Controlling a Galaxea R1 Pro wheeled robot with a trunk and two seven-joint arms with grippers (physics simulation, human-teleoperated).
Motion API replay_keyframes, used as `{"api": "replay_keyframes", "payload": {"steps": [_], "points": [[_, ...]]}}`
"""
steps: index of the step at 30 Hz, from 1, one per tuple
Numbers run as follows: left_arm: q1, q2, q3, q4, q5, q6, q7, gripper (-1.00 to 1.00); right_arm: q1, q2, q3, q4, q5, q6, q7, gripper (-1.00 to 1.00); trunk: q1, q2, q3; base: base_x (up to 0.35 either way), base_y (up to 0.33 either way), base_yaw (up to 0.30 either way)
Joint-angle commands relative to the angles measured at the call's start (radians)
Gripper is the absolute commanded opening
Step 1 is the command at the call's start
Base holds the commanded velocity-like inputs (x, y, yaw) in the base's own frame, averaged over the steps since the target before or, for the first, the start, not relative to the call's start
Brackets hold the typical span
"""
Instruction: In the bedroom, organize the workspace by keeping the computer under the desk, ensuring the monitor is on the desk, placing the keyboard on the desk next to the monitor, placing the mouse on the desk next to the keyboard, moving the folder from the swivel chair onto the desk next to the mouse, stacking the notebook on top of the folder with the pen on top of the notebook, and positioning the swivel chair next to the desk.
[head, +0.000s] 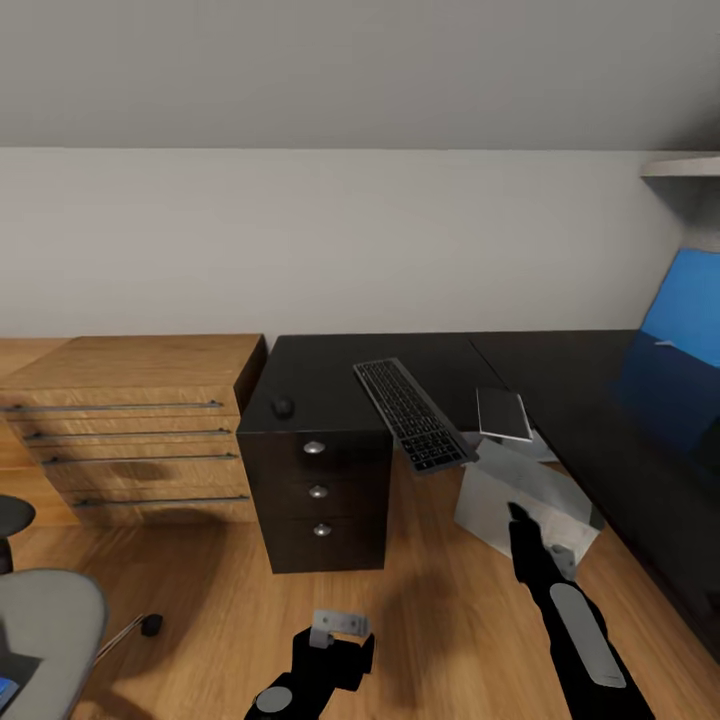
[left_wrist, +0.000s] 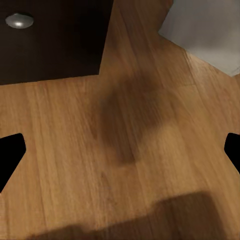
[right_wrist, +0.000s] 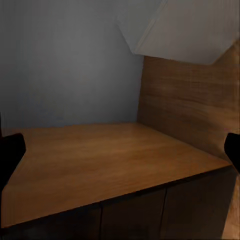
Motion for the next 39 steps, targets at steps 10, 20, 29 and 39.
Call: {"api": "replay_keyframes", "payload": {"steps": [10,20,29,39], "points": [[-0.001,0.0,0.088,0.094,0.015,-0.011,0.009,1.0,-0.083,-0.002,0.026,0.347,0.431,-0.037,-0.051,1.0,-0.039,0.07,0.03,-0.001,0.0,0.0],[-0.001,0.007,0.181,0.293,0.014,-0.126,0.009,1.0,-0.091,0.048,0.128,0.68,0.922,-0.363,-0.053,1.0,-0.077,0.14,0.062,0.0,0.0,0.0],[-0.001,0.009,0.143,0.71,0.008,-0.392,0.006,1.0,-0.091,0.051,0.206,1.051,1.238,-0.678,-0.059,1.0,-0.111,0.203,0.09,0.0,0.0,0.0],[-0.001,0.015,0.14,0.885,0.01,-0.602,0.006,1.0,-0.081,0.049,0.21,1.128,1.26,-0.709,-0.054,1.0,-0.15,0.273,0.121,0.0,0.0,0.0]]}}
